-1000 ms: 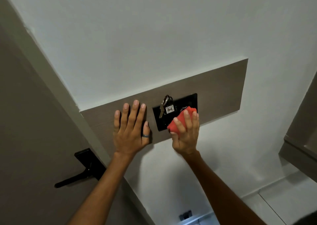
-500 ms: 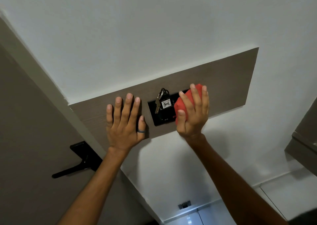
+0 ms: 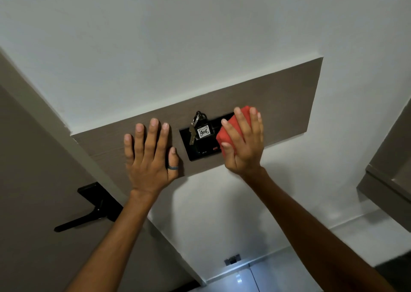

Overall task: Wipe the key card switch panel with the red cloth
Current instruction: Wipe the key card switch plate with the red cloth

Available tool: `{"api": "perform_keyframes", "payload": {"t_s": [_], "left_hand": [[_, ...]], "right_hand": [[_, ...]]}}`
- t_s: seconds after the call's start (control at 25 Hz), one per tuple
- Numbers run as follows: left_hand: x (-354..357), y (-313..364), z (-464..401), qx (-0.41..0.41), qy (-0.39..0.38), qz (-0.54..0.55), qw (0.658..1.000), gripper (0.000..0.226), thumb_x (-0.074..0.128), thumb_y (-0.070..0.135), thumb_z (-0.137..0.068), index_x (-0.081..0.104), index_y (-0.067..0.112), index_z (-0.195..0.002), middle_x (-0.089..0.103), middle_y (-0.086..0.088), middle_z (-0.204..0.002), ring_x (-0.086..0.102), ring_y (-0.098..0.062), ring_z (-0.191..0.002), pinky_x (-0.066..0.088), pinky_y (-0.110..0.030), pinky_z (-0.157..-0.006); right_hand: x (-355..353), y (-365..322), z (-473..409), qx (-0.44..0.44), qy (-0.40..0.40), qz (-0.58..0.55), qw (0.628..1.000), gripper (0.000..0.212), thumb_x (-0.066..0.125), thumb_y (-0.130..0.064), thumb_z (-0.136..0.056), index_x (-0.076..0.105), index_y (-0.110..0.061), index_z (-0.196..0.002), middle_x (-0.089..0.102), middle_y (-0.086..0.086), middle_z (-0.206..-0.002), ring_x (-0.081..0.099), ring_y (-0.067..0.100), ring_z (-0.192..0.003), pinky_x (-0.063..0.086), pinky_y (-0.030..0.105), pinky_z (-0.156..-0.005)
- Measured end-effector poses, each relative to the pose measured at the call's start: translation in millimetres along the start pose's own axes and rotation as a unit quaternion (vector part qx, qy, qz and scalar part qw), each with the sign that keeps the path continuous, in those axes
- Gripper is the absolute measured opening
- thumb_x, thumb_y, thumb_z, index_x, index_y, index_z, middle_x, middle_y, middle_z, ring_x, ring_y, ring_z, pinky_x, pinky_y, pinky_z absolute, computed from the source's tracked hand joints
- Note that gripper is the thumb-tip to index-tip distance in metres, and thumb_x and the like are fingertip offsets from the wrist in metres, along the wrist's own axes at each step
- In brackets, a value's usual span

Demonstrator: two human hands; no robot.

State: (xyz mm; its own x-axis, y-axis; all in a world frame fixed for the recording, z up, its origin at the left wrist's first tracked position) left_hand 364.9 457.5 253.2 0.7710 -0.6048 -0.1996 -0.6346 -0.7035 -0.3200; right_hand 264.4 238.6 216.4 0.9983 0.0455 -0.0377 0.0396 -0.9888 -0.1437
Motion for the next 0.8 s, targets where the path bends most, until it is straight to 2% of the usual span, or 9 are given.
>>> {"api": "perform_keyframes", "payload": {"t_s": [0.16,0.32,0.56,0.8], "left_hand": [[4,4,0,-0.032,0.009,0.01,0.999,0.065,0.047,0.035,-0.103,0.034,0.014,-0.163,0.015,-0.004,-0.175,0.008,-0.028,-0.163,0.006,-0.049,-0.134],[6,12,-1,-0.046,0.012,0.004,0.999,0.066,0.042,0.035,-0.104,0.028,0.016,-0.165,0.011,-0.003,-0.176,0.005,-0.027,-0.164,0.005,-0.049,-0.134],[10,16,-2,-0.081,0.012,0.0,0.997,0.065,0.038,0.034,-0.105,0.025,0.018,-0.166,0.009,-0.002,-0.176,0.003,-0.027,-0.164,0.003,-0.05,-0.134],[13,20,-1,-0.103,0.019,-0.008,0.994,0.064,0.037,0.033,-0.105,0.028,0.016,-0.165,0.012,-0.003,-0.176,0.006,-0.028,-0.164,0.005,-0.052,-0.134]], "right_hand": [[12,-4,-25,0.006,0.011,0.013,1.0,0.048,0.044,-0.04,-0.112,0.054,-0.027,-0.156,0.047,0.007,-0.166,0.026,0.036,-0.165,0.025,0.057,-0.134],[-3,0,17,-0.005,-0.016,0.003,1.0,0.046,0.037,-0.042,-0.114,0.055,-0.018,-0.149,0.049,0.017,-0.156,0.016,0.03,-0.168,0.025,0.056,-0.135],[12,-7,-23,0.008,0.008,0.014,1.0,0.05,0.047,-0.041,-0.11,0.052,-0.027,-0.158,0.046,0.006,-0.168,0.027,0.037,-0.164,0.024,0.057,-0.134],[-3,16,15,-0.087,-0.037,0.032,0.995,0.047,0.045,-0.045,-0.112,0.056,-0.018,-0.148,0.052,0.014,-0.153,0.018,0.032,-0.167,0.024,0.056,-0.135]]}}
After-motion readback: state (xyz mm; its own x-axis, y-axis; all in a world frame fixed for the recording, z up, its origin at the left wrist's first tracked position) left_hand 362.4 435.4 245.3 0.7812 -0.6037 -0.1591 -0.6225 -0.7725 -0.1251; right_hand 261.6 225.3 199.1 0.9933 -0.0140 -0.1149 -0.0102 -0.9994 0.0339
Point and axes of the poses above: each hand's wrist, its own z-axis away from the middle knuckle, its own x-axis out of the palm, y = z × x, the point moved 6 cm from there along -z, towards the middle knuckle
